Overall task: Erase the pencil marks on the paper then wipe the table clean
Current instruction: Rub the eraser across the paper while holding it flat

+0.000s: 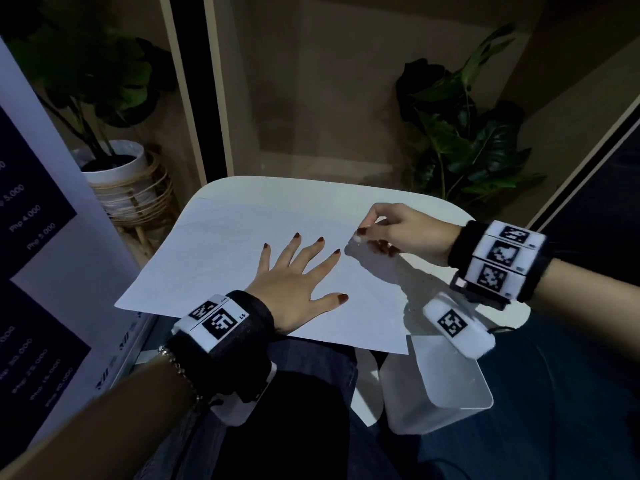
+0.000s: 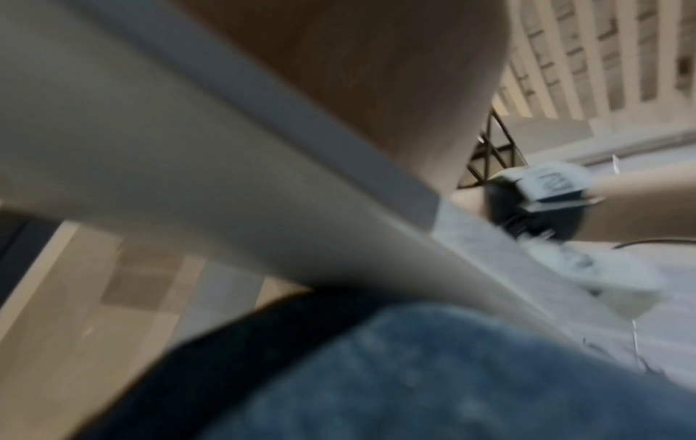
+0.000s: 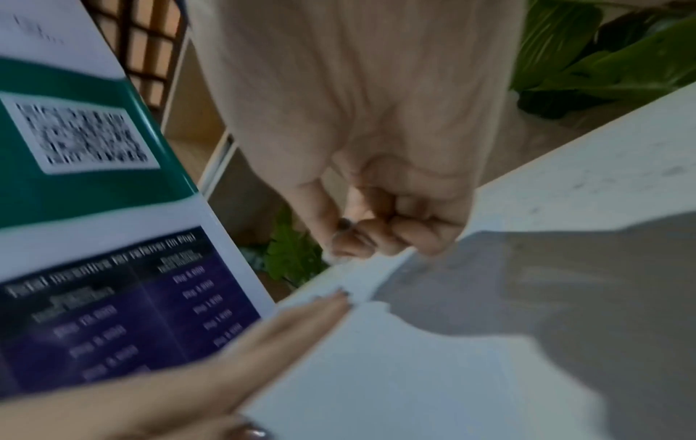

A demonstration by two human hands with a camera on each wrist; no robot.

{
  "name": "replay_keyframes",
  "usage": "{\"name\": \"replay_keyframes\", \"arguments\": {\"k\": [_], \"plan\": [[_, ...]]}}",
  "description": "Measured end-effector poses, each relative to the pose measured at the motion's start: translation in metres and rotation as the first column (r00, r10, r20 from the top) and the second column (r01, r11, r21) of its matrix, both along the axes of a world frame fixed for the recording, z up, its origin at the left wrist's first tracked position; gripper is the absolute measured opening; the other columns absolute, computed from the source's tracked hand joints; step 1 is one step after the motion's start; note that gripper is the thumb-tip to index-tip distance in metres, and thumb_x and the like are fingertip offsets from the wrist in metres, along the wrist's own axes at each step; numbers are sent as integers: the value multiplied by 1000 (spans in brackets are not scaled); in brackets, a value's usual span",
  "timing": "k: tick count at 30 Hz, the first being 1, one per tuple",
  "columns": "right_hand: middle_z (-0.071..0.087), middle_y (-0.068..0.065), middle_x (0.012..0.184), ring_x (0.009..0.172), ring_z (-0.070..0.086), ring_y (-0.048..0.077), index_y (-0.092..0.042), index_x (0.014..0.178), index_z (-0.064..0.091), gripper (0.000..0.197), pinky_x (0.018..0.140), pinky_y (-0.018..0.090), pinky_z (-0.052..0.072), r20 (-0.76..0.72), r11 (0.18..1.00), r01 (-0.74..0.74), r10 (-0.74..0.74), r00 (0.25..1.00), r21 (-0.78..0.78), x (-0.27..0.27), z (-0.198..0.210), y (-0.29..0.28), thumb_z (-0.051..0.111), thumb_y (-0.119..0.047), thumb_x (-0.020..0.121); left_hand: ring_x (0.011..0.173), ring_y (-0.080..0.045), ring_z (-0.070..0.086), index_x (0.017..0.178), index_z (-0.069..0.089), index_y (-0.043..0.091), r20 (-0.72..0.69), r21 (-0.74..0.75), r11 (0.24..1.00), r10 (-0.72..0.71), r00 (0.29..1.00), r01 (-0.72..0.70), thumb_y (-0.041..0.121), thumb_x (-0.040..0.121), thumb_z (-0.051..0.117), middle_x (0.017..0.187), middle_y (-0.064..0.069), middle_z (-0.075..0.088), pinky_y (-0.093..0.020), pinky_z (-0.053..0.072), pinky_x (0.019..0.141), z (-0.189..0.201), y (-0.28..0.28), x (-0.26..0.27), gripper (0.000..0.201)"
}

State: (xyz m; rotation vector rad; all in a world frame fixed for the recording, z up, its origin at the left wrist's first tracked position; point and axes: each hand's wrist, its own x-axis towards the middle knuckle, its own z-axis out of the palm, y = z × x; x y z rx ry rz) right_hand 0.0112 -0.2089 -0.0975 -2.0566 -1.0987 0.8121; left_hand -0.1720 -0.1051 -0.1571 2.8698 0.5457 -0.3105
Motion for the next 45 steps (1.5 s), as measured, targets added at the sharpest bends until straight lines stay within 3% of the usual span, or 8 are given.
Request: {"name": "replay_keyframes", "arguments": {"k": [6, 8, 12, 17, 22, 29, 34, 45], "plan": [[64, -7, 71, 61, 66, 6, -11, 103, 54, 4, 57, 17, 48, 338, 895, -52, -113, 934, 444, -57, -3, -53, 55, -14, 100, 145, -18, -30, 153, -15, 40, 3, -29, 999, 19, 1000, -19, 71, 93, 19, 160, 13, -24, -57, -17, 115, -1, 0, 0, 75], [66, -12, 74, 70, 66, 0, -14, 105, 58, 6, 63, 12, 46, 356, 899, -127, -33, 934, 418, -85, -26, -79, 56, -14, 99, 145, -17, -31, 153, -14, 40, 9, -45, 999, 23, 1000, -22, 70, 94, 20, 160, 14, -24, -57, -17, 115, -1, 0, -1, 75], [69, -16, 94, 83, 67, 7, -28, 104, 59, 9, 74, 26, 51, 393, 919, -169, 16, 919, 357, -106, -65, -108, 51, -28, 100, 145, -17, -31, 153, -14, 40, 3, -46, 999, 30, 1000, -30, 70, 94, 20, 160, 13, -25, -59, -17, 114, 1, -1, -1, 75], [67, -17, 111, 90, 68, 11, -35, 117, 47, 16, 70, 34, 55, 593, 926, -233, 13, 805, 296, -100, -86, -112, 38, -40, 105, 144, -16, -33, 153, -14, 41, -27, -75, 997, 12, 1000, -14, 67, 96, 20, 158, 14, -28, -57, -19, 114, 5, -1, -3, 71], [67, -10, 92, 74, 65, 18, -35, 113, 43, 13, 61, 37, 54, 625, 933, -220, -7, 781, 286, -99, -85, -110, 35, -41, 105, 143, -10, -33, 153, -11, 42, -33, -161, 987, -2, 999, -3, 61, 99, 25, 158, 14, -28, -49, -18, 117, 10, 10, -9, 68], [68, -12, 98, 71, 67, 19, -29, 109, 46, 18, 50, 31, 51, 715, 949, -194, -44, 698, 248, -100, -78, -109, 31, -39, 106, 144, -9, -30, 153, -9, 42, -95, -170, 985, -12, 995, -4, 60, 99, 31, 159, 12, -28, -42, -14, 118, 20, 24, -14, 70], [68, -9, 85, 63, 66, 18, -24, 102, 49, 22, 48, 34, 50, 740, 955, -130, -116, 663, 266, -79, -73, -109, 37, -43, 103, 147, -19, -25, 155, -7, 39, -204, -141, 988, 31, 978, -61, 60, 94, 47, 161, 6, -25, -49, -5, 120, 41, 45, -25, 84], [67, -5, 68, 60, 63, 15, -24, 93, 55, 20, 61, 35, 50, 647, 982, -41, -88, 757, 182, -23, -41, -100, 47, -42, 95, 149, -26, -19, 152, -7, 46, -274, -58, 998, -18, 961, 2, 62, 89, 53, 162, 5, -20, -59, 1, 117, 45, 46, -32, 88]]}}
